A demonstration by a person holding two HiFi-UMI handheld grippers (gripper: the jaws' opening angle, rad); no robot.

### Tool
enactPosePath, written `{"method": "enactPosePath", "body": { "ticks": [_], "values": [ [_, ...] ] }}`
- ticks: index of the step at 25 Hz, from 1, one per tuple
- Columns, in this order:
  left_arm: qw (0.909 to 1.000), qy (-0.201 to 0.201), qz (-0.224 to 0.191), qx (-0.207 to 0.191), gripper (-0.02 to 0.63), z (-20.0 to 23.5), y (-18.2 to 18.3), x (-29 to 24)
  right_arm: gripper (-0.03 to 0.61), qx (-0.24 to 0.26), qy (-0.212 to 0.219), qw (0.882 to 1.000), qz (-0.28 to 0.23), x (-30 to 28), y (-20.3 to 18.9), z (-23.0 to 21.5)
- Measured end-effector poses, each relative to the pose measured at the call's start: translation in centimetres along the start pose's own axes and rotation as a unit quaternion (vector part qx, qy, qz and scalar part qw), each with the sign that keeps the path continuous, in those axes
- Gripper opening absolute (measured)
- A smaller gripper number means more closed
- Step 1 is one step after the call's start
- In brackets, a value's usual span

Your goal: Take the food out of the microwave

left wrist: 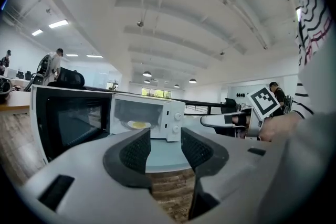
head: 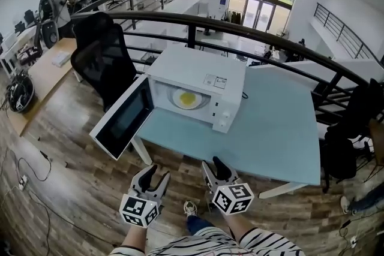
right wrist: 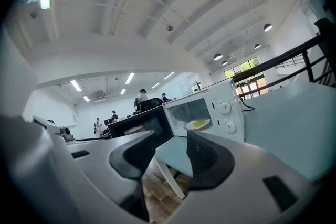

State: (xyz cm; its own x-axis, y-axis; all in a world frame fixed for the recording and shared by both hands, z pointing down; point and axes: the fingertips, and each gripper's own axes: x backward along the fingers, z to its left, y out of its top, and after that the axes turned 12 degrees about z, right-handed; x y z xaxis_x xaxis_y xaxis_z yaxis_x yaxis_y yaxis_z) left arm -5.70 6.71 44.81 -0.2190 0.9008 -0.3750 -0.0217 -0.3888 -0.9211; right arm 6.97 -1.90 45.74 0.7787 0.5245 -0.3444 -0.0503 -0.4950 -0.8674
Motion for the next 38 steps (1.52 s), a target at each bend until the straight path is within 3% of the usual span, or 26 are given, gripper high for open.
{"method": "enactPosePath", "body": {
  "ticks": [13,20,26,38],
  "values": [
    [0.9998,0.015,0.010,0.003,0.161,4.7,4.3,-10.1,0.178,-0.001,0.028,0.999,0.028,-8.4,3.9,-5.1],
    [0.9998,0.010,0.017,0.006,0.161,6.6,4.9,-14.0,0.178,-0.006,0.021,0.999,0.035,-11.0,4.3,-7.0],
    [0.9995,-0.019,0.027,0.002,0.160,8.5,4.8,-17.4,0.177,-0.012,-0.009,0.999,0.032,-13.2,4.2,-8.0],
    [0.9930,-0.102,0.058,-0.014,0.160,13.4,4.7,-23.3,0.176,-0.046,-0.111,0.993,-0.006,-18.6,5.2,-9.9]
  ]
}}
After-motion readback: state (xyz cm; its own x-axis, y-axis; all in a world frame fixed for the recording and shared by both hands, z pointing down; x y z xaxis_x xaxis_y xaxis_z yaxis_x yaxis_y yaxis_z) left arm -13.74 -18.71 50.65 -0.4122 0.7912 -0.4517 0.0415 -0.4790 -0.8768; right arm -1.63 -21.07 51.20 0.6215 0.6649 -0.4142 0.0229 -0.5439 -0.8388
